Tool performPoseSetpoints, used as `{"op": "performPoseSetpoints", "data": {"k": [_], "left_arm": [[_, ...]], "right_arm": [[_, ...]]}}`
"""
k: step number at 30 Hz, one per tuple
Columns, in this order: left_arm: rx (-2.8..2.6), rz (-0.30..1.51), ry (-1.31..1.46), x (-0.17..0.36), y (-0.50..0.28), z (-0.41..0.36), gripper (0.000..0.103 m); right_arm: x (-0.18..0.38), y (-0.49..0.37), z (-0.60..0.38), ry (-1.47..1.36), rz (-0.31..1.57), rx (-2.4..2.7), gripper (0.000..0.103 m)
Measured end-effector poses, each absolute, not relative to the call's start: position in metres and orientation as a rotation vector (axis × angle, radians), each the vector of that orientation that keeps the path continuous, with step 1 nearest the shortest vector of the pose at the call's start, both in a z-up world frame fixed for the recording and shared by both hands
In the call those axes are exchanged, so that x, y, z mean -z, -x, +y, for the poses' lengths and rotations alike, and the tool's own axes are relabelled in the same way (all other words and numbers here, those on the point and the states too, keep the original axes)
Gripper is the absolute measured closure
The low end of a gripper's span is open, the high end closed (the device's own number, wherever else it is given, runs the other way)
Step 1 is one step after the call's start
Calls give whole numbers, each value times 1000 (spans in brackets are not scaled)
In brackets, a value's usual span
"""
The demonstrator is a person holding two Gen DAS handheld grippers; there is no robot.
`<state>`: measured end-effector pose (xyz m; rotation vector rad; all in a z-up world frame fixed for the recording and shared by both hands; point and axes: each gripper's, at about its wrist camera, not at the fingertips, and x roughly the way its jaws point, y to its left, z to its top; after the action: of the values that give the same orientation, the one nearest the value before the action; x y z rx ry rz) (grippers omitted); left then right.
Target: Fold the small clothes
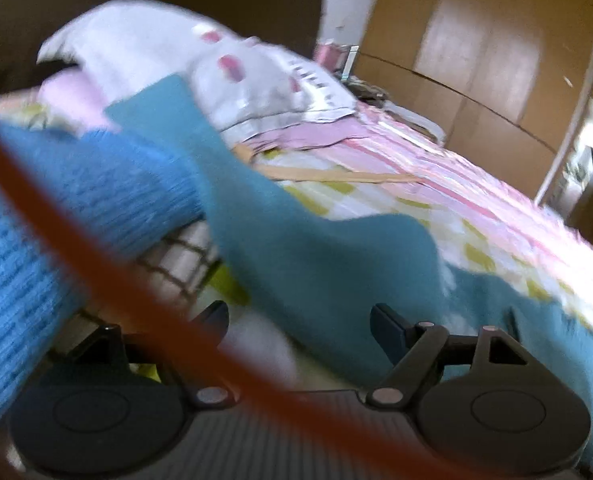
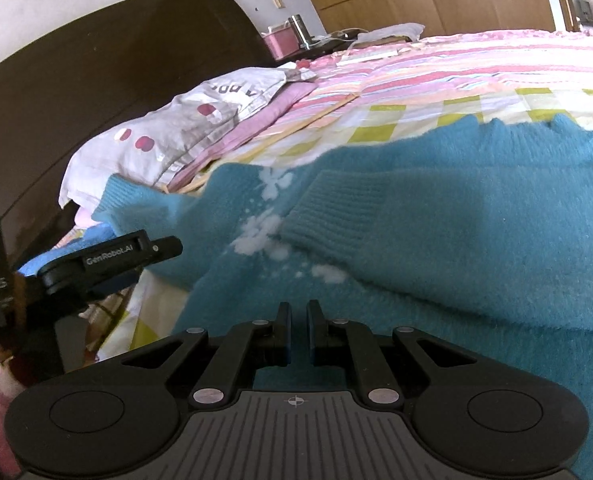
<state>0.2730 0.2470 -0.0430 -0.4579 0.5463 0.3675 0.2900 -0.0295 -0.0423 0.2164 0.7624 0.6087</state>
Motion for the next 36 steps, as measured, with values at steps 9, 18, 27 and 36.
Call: {"op": "performPoseSetpoints", "data": {"k": [9, 18, 27, 36], "left_arm": [[-339, 512, 500, 45, -288, 265, 80], [-203, 451, 323, 25, -285, 238, 84], [10, 489, 55, 32, -274, 173, 83], [59, 480, 56, 35, -264, 171, 83]], "right_arm": [[35, -286, -29, -209, 760, -620, 92], [-5, -293, -10, -129, 704, -677, 92], [-52, -309, 36, 22, 637, -763, 92], [-57, -343, 116, 187, 744, -906, 87]]}}
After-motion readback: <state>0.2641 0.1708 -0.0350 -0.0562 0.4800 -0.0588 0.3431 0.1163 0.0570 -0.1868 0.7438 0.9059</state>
